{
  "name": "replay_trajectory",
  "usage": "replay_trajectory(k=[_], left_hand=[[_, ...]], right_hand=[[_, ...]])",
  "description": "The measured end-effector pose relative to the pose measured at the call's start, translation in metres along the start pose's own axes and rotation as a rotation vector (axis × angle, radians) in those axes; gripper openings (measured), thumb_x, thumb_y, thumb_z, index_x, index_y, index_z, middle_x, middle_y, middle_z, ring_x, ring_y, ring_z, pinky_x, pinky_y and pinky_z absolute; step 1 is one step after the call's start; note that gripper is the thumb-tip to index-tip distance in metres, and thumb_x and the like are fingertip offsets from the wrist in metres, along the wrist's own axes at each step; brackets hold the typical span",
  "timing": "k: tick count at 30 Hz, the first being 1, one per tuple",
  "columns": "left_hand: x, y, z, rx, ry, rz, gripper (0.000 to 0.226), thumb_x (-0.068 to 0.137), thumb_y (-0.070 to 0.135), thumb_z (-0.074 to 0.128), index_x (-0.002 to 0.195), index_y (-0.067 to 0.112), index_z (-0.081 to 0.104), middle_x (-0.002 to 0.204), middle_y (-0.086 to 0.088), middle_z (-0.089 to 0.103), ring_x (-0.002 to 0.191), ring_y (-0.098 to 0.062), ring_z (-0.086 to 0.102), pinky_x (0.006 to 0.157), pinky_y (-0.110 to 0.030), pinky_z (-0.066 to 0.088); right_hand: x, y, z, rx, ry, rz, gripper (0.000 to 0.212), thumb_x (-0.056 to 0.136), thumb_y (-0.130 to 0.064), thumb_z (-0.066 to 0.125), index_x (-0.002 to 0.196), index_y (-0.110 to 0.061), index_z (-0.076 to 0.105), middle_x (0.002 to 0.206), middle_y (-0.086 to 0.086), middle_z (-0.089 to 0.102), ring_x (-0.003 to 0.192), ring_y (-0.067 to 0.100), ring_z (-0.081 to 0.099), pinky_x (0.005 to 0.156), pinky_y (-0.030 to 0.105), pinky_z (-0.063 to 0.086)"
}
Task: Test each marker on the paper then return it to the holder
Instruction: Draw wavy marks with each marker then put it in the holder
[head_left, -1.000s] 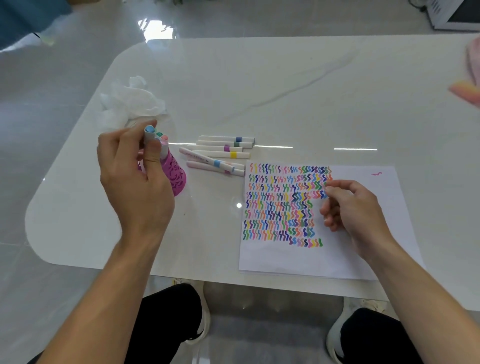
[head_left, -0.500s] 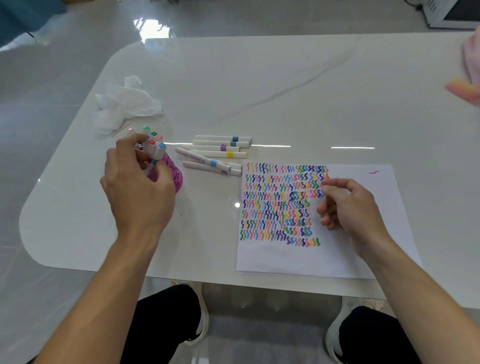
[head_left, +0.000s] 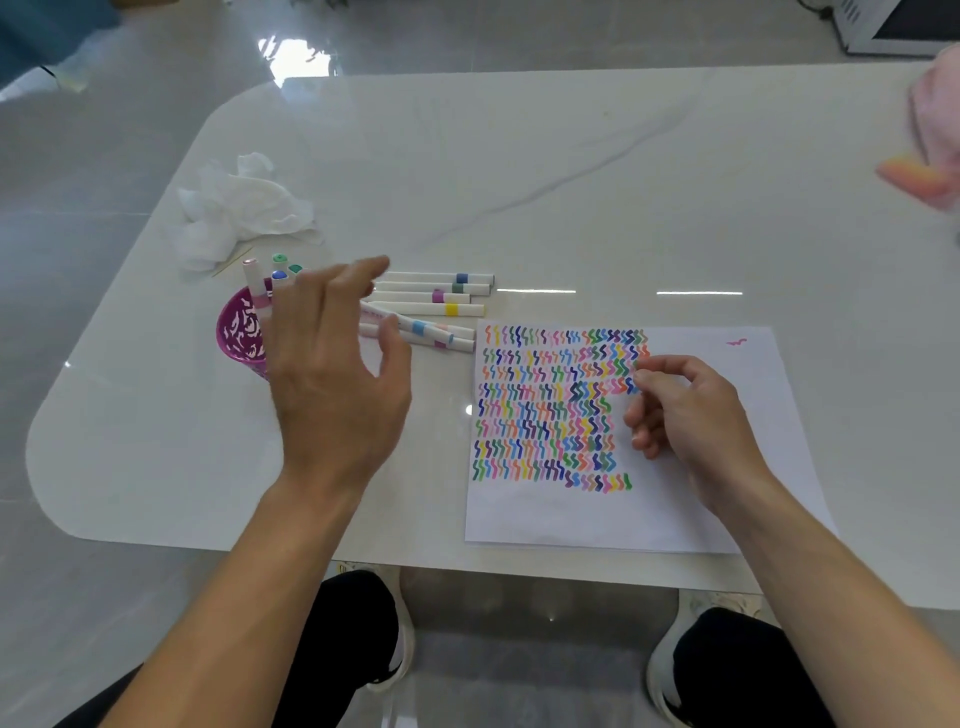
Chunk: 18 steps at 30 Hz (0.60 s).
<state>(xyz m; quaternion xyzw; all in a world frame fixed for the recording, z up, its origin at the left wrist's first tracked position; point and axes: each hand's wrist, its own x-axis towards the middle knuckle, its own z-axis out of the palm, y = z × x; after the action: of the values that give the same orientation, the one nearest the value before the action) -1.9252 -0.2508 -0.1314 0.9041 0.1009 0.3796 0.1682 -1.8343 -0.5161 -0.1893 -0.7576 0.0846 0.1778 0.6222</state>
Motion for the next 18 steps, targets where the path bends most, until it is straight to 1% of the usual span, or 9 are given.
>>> replay_trajectory(k=[2, 4, 5, 7, 9, 10, 13, 15, 18], left_hand=[[-0.004, 0.005, 0.005, -0.005, -0.011, 0.048, 0.035, 0.090, 0.005, 0.064, 0.125, 0.005, 0.063, 0.114, -0.013, 0.064, 0.107, -0.027, 0.055, 0.096, -0.036, 0.043], [-0.007, 0.008, 0.011, -0.039, -0.071, 0.057, 0.032, 0.091, 0.006, 0.064, 0.123, 0.006, 0.064, 0.112, -0.011, 0.065, 0.105, -0.025, 0.056, 0.092, -0.029, 0.042], [-0.008, 0.009, 0.014, -0.056, -0.128, 0.050, 0.031, 0.092, 0.007, 0.064, 0.122, 0.007, 0.065, 0.111, -0.009, 0.065, 0.104, -0.023, 0.056, 0.090, -0.029, 0.044], [-0.010, 0.010, 0.022, -0.060, -0.260, 0.015, 0.030, 0.092, 0.007, 0.066, 0.122, 0.010, 0.065, 0.113, -0.005, 0.066, 0.104, -0.021, 0.058, 0.088, -0.033, 0.051], [-0.012, 0.008, 0.030, -0.023, -0.380, -0.029, 0.033, 0.093, 0.007, 0.065, 0.126, 0.012, 0.065, 0.121, -0.003, 0.065, 0.112, -0.022, 0.059, 0.090, -0.039, 0.054], [-0.014, 0.006, 0.034, 0.008, -0.438, -0.047, 0.035, 0.094, 0.007, 0.063, 0.129, 0.013, 0.063, 0.128, -0.003, 0.063, 0.118, -0.023, 0.057, 0.094, -0.041, 0.054], [-0.019, 0.001, 0.044, 0.087, -0.577, -0.080, 0.050, 0.095, 0.002, 0.058, 0.142, 0.015, 0.053, 0.152, -0.003, 0.048, 0.141, -0.025, 0.042, 0.108, -0.045, 0.044], [-0.020, 0.001, 0.048, 0.115, -0.588, -0.088, 0.060, 0.091, -0.006, 0.058, 0.146, 0.015, 0.050, 0.155, -0.004, 0.045, 0.144, -0.026, 0.038, 0.111, -0.046, 0.042], [-0.018, 0.002, 0.052, 0.125, -0.540, -0.087, 0.062, 0.083, -0.014, 0.060, 0.140, 0.011, 0.057, 0.144, -0.006, 0.055, 0.133, -0.030, 0.049, 0.103, -0.048, 0.049]], right_hand=[[-0.001, 0.000, -0.001, 0.005, -0.007, 0.000, 0.010, 0.103, -0.016, 0.055, 0.111, -0.017, 0.062, 0.061, 0.004, 0.069, 0.044, 0.016, 0.056, 0.041, 0.027, 0.046], [-0.001, -0.001, -0.002, 0.013, -0.013, 0.001, 0.010, 0.103, -0.016, 0.055, 0.111, -0.017, 0.062, 0.062, 0.004, 0.069, 0.045, 0.016, 0.057, 0.041, 0.027, 0.047], [-0.001, -0.001, -0.002, 0.017, -0.016, 0.002, 0.010, 0.103, -0.016, 0.055, 0.111, -0.016, 0.062, 0.062, 0.004, 0.069, 0.045, 0.015, 0.057, 0.041, 0.026, 0.047], [-0.002, -0.001, -0.002, 0.022, -0.022, 0.001, 0.010, 0.103, -0.016, 0.055, 0.111, -0.016, 0.062, 0.062, 0.003, 0.070, 0.045, 0.015, 0.057, 0.042, 0.026, 0.047], [-0.003, -0.001, -0.003, 0.029, -0.029, -0.001, 0.010, 0.103, -0.016, 0.056, 0.112, -0.016, 0.062, 0.063, 0.003, 0.070, 0.046, 0.015, 0.058, 0.042, 0.026, 0.047], [-0.003, -0.001, -0.004, 0.036, -0.031, -0.002, 0.010, 0.103, -0.017, 0.056, 0.112, -0.017, 0.062, 0.063, 0.004, 0.070, 0.046, 0.015, 0.058, 0.043, 0.026, 0.047], [-0.003, -0.001, -0.007, 0.053, -0.032, -0.010, 0.011, 0.102, -0.018, 0.058, 0.112, -0.018, 0.062, 0.064, 0.004, 0.071, 0.048, 0.016, 0.059, 0.043, 0.025, 0.047], [-0.004, -0.001, -0.008, 0.059, -0.034, -0.019, 0.011, 0.102, -0.017, 0.058, 0.112, -0.018, 0.063, 0.065, 0.005, 0.071, 0.048, 0.017, 0.059, 0.044, 0.025, 0.047], [-0.004, -0.001, -0.010, 0.054, -0.043, -0.037, 0.017, 0.099, -0.010, 0.055, 0.113, -0.018, 0.063, 0.065, 0.006, 0.070, 0.049, 0.017, 0.059, 0.045, 0.026, 0.047]])
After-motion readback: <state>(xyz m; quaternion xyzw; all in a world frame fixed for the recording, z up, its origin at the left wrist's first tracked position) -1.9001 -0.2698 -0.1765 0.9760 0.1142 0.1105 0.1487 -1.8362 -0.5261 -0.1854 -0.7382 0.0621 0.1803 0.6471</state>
